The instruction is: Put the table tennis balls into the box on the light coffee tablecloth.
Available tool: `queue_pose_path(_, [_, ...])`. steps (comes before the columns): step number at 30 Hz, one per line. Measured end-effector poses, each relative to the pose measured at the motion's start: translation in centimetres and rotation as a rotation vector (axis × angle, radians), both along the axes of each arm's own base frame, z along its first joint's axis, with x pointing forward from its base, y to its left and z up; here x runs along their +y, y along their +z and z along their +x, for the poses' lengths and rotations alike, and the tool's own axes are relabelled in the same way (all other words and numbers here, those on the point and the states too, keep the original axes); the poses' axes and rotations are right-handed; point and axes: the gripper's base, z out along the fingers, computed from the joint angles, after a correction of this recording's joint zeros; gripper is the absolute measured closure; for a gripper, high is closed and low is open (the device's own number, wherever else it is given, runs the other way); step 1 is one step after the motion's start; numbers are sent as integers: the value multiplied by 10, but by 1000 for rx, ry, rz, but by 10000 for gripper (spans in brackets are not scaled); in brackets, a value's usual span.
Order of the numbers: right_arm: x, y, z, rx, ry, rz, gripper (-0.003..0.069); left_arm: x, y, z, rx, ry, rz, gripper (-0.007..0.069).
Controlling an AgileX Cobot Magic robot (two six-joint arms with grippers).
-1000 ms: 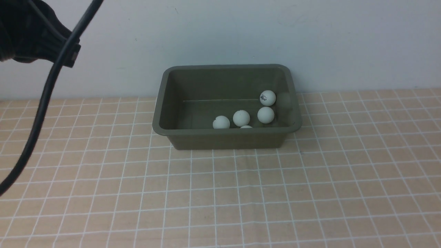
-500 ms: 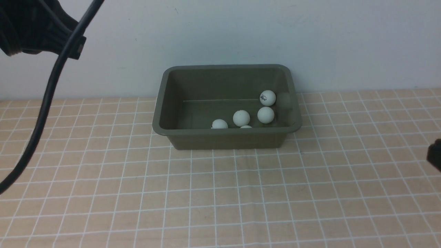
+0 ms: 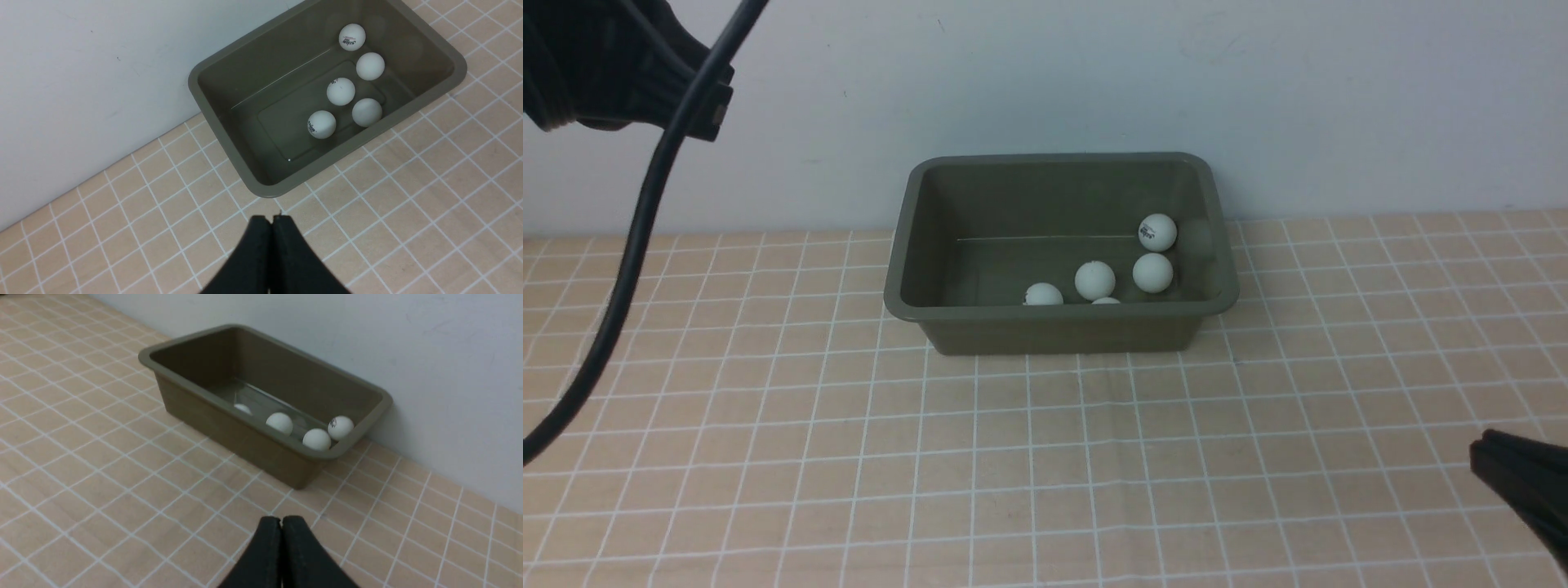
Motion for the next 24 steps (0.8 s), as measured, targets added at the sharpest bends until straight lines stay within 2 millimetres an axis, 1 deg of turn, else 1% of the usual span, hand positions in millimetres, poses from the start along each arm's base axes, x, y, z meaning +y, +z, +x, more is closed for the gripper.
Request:
queue_pose_path(11, [-1, -28, -5, 135, 13, -69, 675, -1, 1, 0, -4, -12, -10, 693])
queue_pose_path(21, [-2, -34, -8, 191, 22, -97, 675, -2, 3, 1, -31, -12, -29, 693])
queue_pose_path(24, [-2, -35, -9, 208, 25, -105, 675, -4, 7, 3, -71, -12, -58, 693])
